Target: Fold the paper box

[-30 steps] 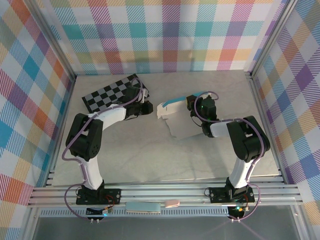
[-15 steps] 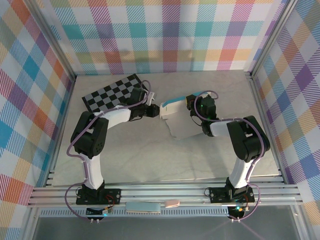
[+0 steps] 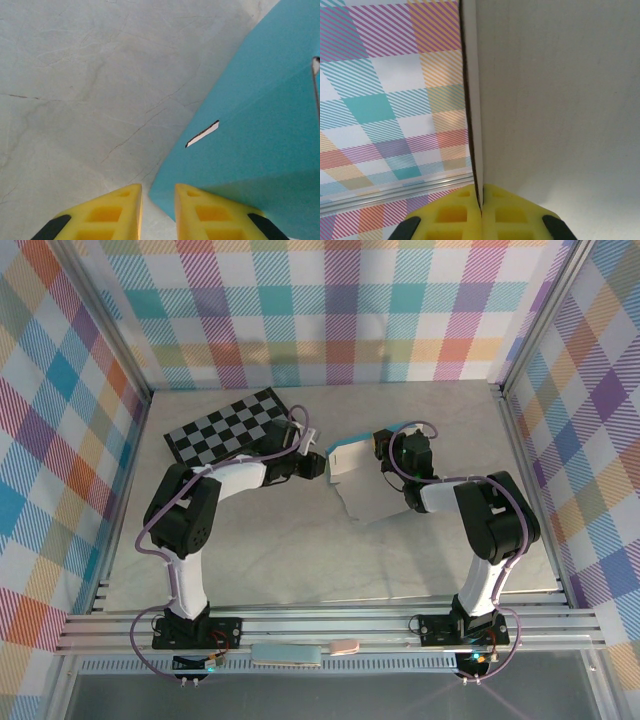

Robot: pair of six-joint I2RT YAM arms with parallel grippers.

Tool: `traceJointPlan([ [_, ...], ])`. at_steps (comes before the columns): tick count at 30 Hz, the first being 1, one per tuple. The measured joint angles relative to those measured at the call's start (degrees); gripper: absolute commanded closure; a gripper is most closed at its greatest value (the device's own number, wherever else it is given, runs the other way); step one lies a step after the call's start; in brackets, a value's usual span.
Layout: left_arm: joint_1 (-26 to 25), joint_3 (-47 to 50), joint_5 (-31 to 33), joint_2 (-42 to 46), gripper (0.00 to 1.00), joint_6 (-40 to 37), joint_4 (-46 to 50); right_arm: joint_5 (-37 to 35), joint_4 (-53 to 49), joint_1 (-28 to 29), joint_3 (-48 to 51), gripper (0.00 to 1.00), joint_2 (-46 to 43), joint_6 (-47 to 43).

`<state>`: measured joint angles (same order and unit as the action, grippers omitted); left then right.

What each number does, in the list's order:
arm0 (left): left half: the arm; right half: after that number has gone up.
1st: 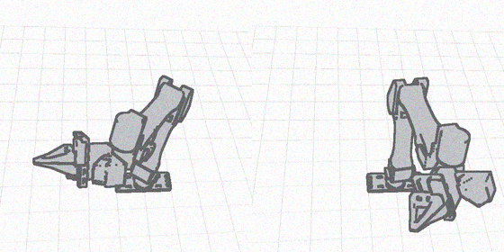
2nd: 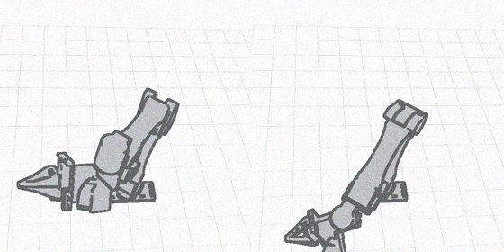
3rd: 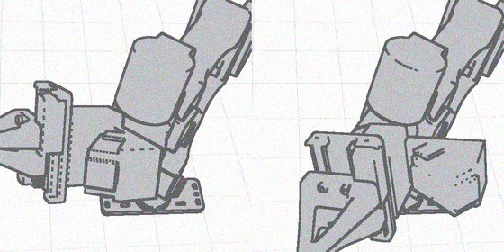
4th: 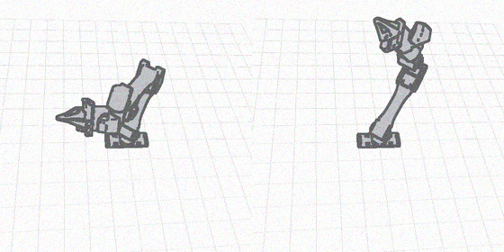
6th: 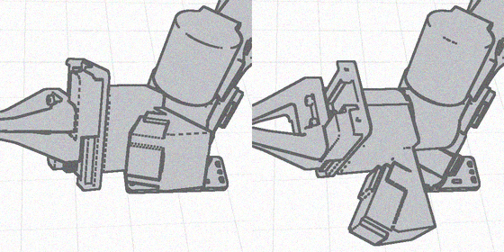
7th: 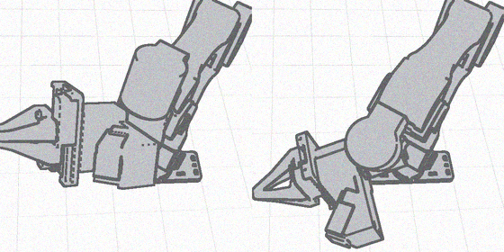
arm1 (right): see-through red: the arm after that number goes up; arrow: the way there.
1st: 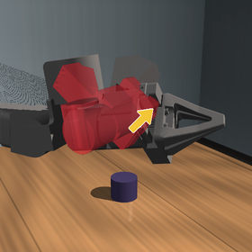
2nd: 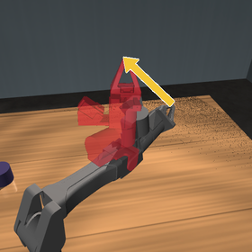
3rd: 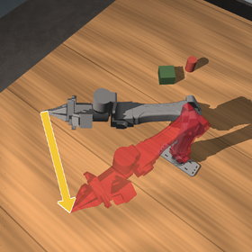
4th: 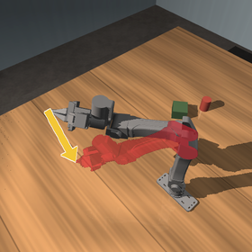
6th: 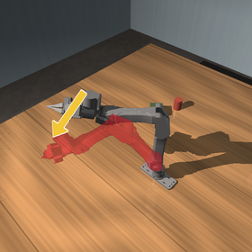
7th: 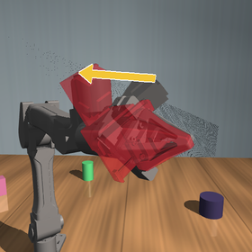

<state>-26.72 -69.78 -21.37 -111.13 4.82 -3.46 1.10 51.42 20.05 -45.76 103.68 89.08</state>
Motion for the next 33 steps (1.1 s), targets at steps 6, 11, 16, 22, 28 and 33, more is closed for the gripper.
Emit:
traceJointPlan([
  [6, -0.6, 1.5, 0.0, 0.9, 0.75, -0.3, -0.9, 0.5, -0.1, 0.0, 0.1, 1.0, 0.0, -1.7],
  [11, -1.7, 1.7, 0.0, 1.1, 0.75, -1.1, -1.2, 0.9, 0.0, -0.7, 0.4, 1.0, 0.0, -2.6],
  [16, -3.3, 1.7, 0.0, 1.4, 0.74, -1.9, -1.4, 1.6, 0.1, -0.8, 0.4, 1.0, 0.4, -2.6],
  [22, -4.9, 1.7, 0.5, 3.0, 0.74, -3.4, -1.2, 2.6, 0.3, -0.8, 0.4, 1.0, 0.5, -2.6],
  [28, -5.1, 1.6, 1.9, 3.1, 0.71, -4.3, -0.9, 2.6, 0.3, -0.8, 0.4, 1.0, 0.5, -2.6],
  [33, -5.8, 1.4, 3.7, 3.1, 0.66, -4.4, -0.8, 2.6, 0.4, -0.8, 0.6, 1.0, 0.5, -2.6],
])
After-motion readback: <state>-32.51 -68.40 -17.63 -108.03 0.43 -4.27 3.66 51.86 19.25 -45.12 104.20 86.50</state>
